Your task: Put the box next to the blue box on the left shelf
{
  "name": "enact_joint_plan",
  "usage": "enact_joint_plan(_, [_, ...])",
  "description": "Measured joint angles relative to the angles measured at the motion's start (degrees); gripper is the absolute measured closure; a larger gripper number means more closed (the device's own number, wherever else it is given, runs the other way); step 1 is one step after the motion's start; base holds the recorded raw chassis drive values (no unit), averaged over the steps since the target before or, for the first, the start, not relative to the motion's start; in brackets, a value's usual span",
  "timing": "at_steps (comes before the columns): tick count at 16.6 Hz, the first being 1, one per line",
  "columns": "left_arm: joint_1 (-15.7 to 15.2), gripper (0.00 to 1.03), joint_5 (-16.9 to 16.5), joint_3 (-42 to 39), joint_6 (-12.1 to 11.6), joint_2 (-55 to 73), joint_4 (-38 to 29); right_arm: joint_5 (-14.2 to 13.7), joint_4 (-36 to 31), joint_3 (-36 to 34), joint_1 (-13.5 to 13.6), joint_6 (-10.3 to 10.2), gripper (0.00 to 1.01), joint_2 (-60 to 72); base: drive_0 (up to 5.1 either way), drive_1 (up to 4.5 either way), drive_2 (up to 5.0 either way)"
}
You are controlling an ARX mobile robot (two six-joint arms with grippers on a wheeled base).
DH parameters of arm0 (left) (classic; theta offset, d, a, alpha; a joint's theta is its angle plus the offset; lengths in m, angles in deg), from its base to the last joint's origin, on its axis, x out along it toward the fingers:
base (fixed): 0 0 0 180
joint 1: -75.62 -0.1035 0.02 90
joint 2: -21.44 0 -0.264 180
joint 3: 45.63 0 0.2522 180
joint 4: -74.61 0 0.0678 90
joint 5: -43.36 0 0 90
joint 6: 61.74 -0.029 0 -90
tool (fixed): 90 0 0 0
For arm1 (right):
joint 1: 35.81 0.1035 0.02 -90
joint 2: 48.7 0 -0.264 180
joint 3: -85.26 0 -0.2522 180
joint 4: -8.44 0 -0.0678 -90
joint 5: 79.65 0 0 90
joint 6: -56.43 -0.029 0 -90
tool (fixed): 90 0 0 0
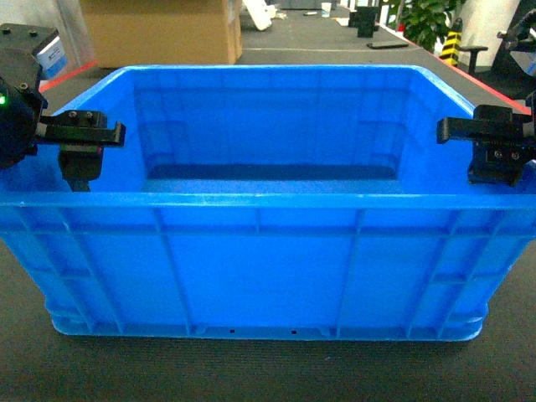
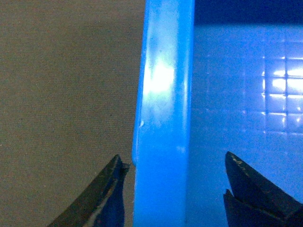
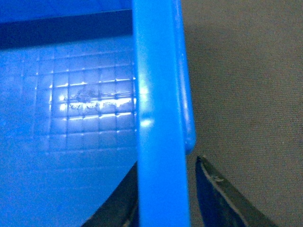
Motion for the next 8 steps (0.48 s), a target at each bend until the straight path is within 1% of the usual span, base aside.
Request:
enact_joint_plan(2, [0.3, 0.57, -0.4, -0.1, 0.9, 0.0, 0.7, -0.5, -0.3, 0.0, 0.6, 0.1, 0.85, 0.0, 0.0, 0.0, 0.0])
enact_joint_plan(3, [0.4, 0.66, -0.5, -0.4, 1.6, -0.1, 0.9, -0.8, -0.4, 0.0, 0.7, 0.6, 0.91, 0.0, 0.0, 0.0, 0.0])
enact_joint_plan(4, [0.4, 0.71, -1.2, -0.9, 2.1, -0.3, 0.5, -0.7, -0.5, 0.0, 0.7, 0.9, 0.92, 0.0, 0.0, 0.0, 0.0])
enact_joint_plan(7, [0.6, 0.71, -1.2, -2.4, 2.4, -1.8, -1.4, -1.0, -1.6, -0.5, 0.7, 1.3, 0.92, -0.5, 0.0, 0.0, 0.0])
enact_joint_plan(8, [0.7, 0.71, -1.1, -3.8, 2.4, -2.9, -2.9, -1.7, -2.6, -1.6, 1.2, 1.6, 0.92, -1.3, 0.0, 0.0, 0.0])
